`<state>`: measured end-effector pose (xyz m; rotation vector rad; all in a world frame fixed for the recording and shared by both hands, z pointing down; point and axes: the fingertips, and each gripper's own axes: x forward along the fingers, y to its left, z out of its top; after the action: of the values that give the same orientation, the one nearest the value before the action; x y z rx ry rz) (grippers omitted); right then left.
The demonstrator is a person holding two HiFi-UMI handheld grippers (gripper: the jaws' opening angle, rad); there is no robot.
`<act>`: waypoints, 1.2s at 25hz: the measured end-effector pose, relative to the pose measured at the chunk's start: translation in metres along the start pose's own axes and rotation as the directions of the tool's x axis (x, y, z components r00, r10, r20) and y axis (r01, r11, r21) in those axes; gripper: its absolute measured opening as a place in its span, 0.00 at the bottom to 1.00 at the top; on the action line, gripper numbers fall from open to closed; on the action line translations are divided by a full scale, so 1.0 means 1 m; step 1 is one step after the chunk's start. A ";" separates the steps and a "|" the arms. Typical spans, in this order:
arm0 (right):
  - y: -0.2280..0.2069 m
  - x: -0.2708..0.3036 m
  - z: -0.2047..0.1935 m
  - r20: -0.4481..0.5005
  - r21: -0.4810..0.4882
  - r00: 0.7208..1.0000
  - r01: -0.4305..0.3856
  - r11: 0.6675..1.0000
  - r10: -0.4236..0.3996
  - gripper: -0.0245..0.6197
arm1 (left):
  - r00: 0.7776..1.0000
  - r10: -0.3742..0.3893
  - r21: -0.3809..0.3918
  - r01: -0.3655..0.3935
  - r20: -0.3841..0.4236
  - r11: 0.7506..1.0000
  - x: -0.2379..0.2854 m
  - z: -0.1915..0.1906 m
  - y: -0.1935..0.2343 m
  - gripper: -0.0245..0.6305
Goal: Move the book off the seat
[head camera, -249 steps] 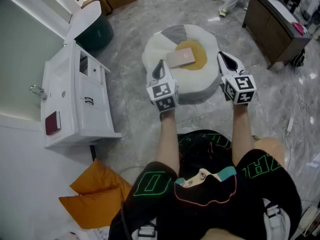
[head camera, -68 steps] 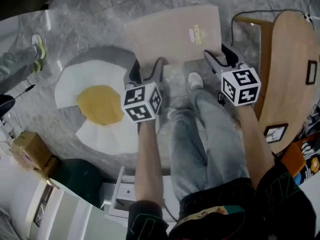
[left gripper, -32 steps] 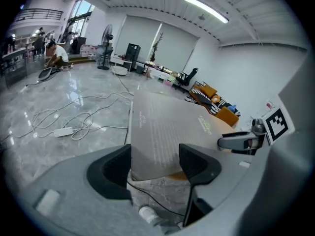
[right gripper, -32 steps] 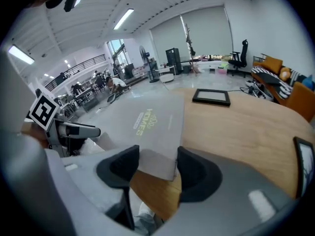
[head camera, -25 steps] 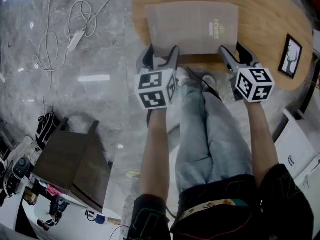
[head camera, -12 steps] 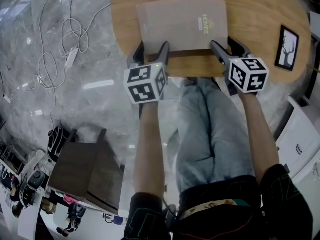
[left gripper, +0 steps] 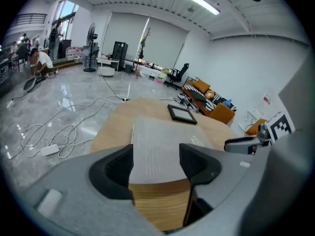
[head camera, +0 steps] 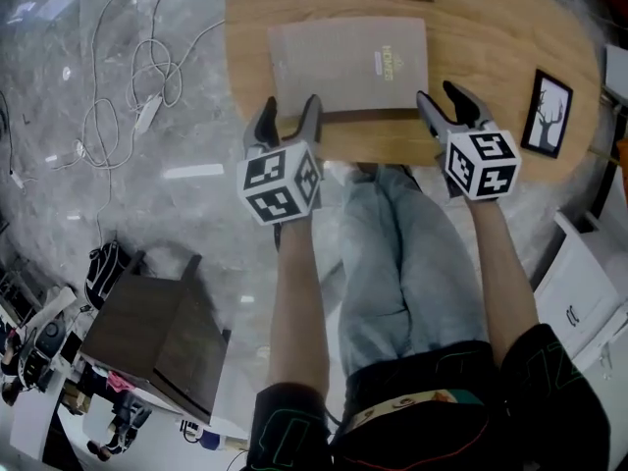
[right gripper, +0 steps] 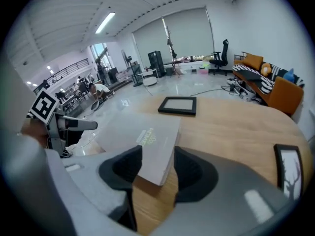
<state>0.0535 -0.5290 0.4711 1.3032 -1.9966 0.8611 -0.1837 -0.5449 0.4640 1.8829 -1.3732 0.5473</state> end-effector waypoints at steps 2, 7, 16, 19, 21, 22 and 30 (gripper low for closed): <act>0.007 -0.011 0.016 0.036 -0.015 0.999 -0.033 0.999 0.034 0.22 | 0.998 0.015 -0.016 -0.014 0.056 1.000 -0.013 0.020 -0.006 0.44; 0.013 -0.045 0.070 0.134 -0.011 0.986 -0.102 0.995 0.102 0.05 | 0.983 0.005 -0.022 -0.001 0.185 1.000 -0.042 0.073 -0.046 0.19; 0.049 -0.130 0.152 0.309 -0.016 0.925 -0.226 0.974 0.220 0.04 | 0.949 -0.051 -0.040 0.067 0.313 0.997 -0.106 0.159 -0.112 0.05; 0.040 -0.159 0.183 0.387 0.014 0.902 -0.216 0.976 0.194 0.04 | 0.929 0.018 -0.009 -0.015 0.369 1.000 -0.139 0.192 -0.107 0.05; 0.029 -0.177 0.202 0.419 0.006 0.893 -0.182 0.983 0.163 0.04 | 0.910 0.060 0.002 -0.067 0.409 0.998 -0.157 0.210 -0.109 0.05; 0.024 -0.187 0.211 0.431 0.001 0.890 -0.165 0.986 0.149 0.04 | 0.900 0.079 0.001 -0.088 0.429 0.996 -0.166 0.218 -0.112 0.05; 0.027 -0.233 0.265 0.499 -0.081 0.853 -0.129 0.988 0.152 0.04 | 0.858 0.119 0.083 -0.184 0.499 0.979 -0.213 0.252 -0.146 0.05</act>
<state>0.0730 -0.6012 0.1254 1.4825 -2.5275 0.5660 -0.1390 -0.5794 0.1074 2.1227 -1.8670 0.2340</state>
